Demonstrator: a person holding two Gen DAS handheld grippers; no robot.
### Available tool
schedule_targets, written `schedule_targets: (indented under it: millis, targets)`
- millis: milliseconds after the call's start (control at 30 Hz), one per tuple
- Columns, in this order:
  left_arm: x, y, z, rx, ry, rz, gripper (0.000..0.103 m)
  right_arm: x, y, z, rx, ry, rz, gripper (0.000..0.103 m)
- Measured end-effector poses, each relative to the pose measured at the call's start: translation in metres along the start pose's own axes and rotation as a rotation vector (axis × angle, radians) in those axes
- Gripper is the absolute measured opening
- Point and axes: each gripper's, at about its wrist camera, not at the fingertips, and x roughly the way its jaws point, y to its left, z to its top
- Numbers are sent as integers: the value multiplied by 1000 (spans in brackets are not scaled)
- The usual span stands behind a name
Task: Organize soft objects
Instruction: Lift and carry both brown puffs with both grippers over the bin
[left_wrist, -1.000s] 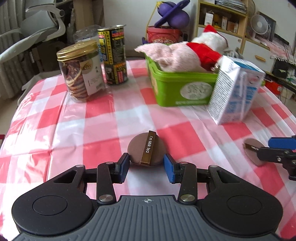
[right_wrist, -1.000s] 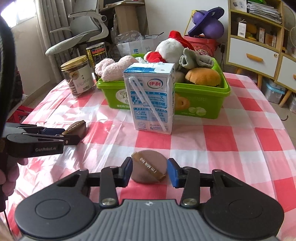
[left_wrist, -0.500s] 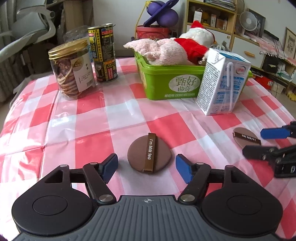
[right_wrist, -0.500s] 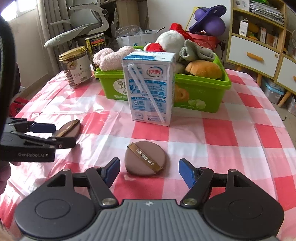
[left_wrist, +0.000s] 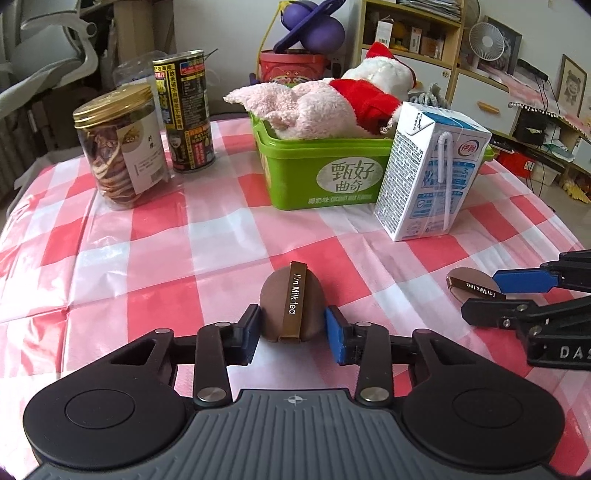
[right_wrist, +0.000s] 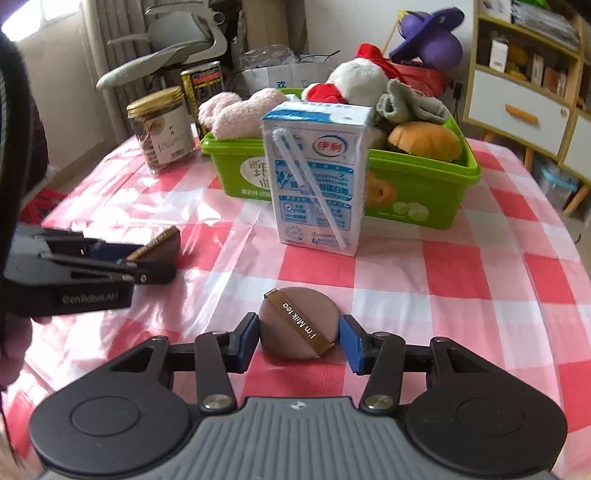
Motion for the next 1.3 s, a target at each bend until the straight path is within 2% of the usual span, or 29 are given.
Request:
schedule_targets:
  millis: [200,533,867,1133,1300]
  targets:
    - [-4,3,3,-33,9,-27,33,-9,-15,6,102,-3,38,34]
    - [-23,10,15,-91,-17,-44,32,-31,-35,17,223,-59,39,34]
    - [-36,2,62,-56,-100,-46,33,-58,-83,63,349,-190,31,34]
    - [-24,-5,117,-37,-171,-64,34,-34,-112,95,497,-221,174,34]
    - [-6,-15,142,6,-186,-60,38,-11,-115,106,525,-216,236,34]
